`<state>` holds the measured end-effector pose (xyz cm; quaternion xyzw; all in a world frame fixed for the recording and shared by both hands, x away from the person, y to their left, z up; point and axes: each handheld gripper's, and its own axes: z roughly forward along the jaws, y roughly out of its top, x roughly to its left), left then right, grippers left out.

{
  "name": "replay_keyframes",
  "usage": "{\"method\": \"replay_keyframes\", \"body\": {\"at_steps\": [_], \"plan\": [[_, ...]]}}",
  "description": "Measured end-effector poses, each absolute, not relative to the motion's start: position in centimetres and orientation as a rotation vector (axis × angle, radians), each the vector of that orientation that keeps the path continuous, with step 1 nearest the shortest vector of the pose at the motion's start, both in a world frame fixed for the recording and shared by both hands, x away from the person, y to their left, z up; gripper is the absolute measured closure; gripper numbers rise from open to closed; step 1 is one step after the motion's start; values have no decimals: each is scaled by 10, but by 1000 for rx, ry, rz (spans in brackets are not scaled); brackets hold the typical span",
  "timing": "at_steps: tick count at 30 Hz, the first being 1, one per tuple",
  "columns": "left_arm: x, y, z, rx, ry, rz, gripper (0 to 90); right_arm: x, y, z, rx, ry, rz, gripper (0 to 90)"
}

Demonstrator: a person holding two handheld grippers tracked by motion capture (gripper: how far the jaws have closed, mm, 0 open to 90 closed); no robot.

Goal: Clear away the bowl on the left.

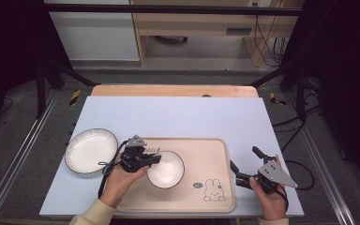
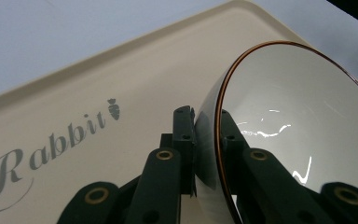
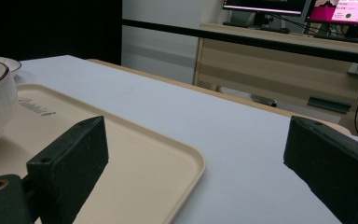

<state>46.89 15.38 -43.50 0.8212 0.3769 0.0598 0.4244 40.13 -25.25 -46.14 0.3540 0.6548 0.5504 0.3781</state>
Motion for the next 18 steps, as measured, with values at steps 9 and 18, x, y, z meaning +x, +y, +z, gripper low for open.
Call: {"method": "replay_keyframes", "body": {"at_steps": [9, 18], "plan": [[468, 146, -439, 2069, 932, 130, 818, 401, -253, -462, 907, 1675, 1408, 66], [468, 145, -442, 2073, 940, 125, 818, 401, -252, -462, 905, 1681, 1410, 66]]}}
